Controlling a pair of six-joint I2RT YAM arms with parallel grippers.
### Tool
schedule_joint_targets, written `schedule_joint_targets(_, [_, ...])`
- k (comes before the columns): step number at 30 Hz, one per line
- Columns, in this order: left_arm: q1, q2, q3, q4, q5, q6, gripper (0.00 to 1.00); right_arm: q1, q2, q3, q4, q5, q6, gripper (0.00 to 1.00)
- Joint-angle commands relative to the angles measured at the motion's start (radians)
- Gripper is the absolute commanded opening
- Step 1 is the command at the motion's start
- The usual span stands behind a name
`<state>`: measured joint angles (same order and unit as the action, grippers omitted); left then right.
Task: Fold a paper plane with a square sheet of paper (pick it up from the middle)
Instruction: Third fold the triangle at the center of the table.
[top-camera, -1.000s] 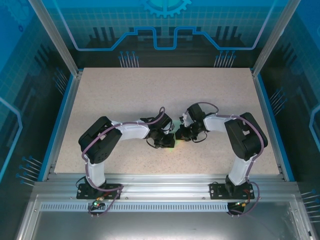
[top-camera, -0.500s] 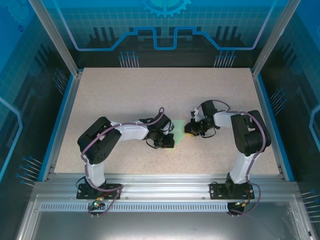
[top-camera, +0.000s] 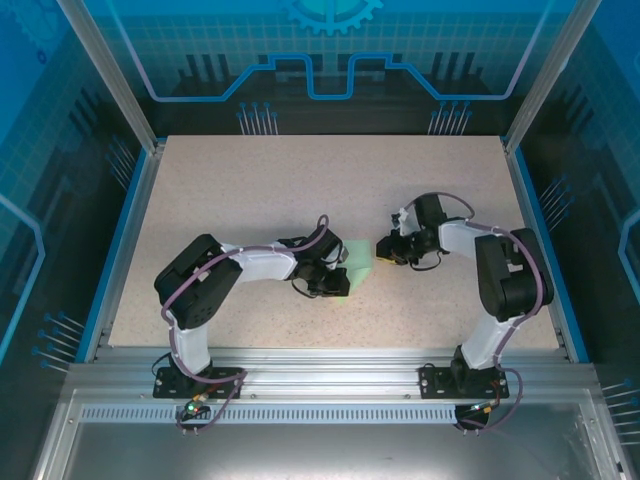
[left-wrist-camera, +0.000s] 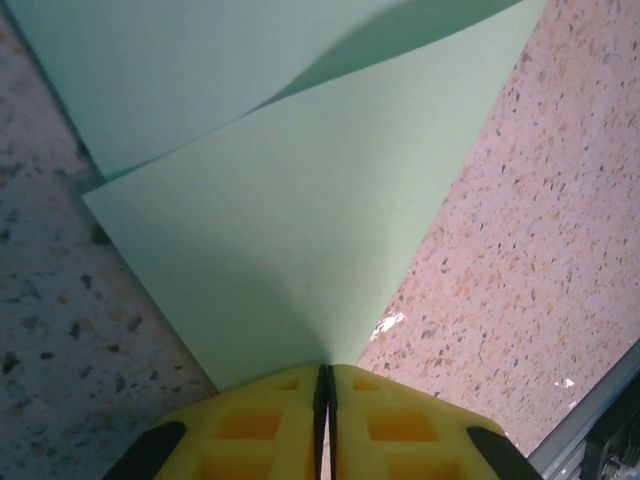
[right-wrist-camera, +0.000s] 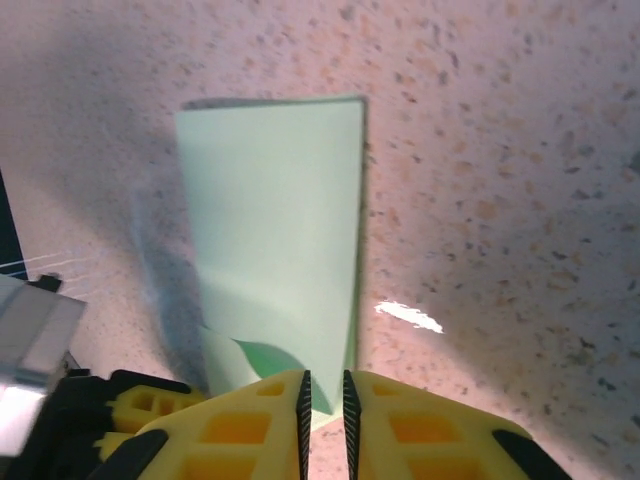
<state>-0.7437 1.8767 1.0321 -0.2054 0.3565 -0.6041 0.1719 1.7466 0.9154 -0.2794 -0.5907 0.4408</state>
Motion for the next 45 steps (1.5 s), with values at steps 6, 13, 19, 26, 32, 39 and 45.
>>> schedule_joint_targets(6, [-0.012,-0.112,0.039,-0.065,-0.028,-0.016,0.27,0.028,-0.064,-0.03,-0.019,-0.007,-0.001,0.33])
schedule_joint_targets(13, [0.024,-0.116,0.061,-0.055,-0.089,-0.023,0.26,0.065,-0.06,-0.079,0.007,-0.011,0.023,0.38])
schedule_joint_targets(19, [0.034,-0.04,0.118,-0.076,-0.084,-0.007,0.21,0.087,-0.046,-0.086,0.029,-0.007,0.044,0.41])
schedule_joint_targets(26, [0.039,-0.02,0.134,-0.12,-0.148,0.013,0.17,0.099,-0.032,-0.088,0.042,-0.017,0.053,0.42])
schedule_joint_targets(32, [0.039,0.003,0.139,-0.13,-0.157,0.025,0.15,0.109,-0.024,-0.087,0.045,-0.016,0.056,0.47])
schedule_joint_targets(39, [0.039,0.033,0.146,-0.125,-0.146,0.025,0.14,0.117,-0.01,-0.079,0.049,-0.028,0.057,0.47])
schedule_joint_targets(45, [0.038,0.044,0.146,-0.137,-0.161,0.026,0.13,0.119,-0.014,-0.079,0.052,-0.029,0.059,0.48])
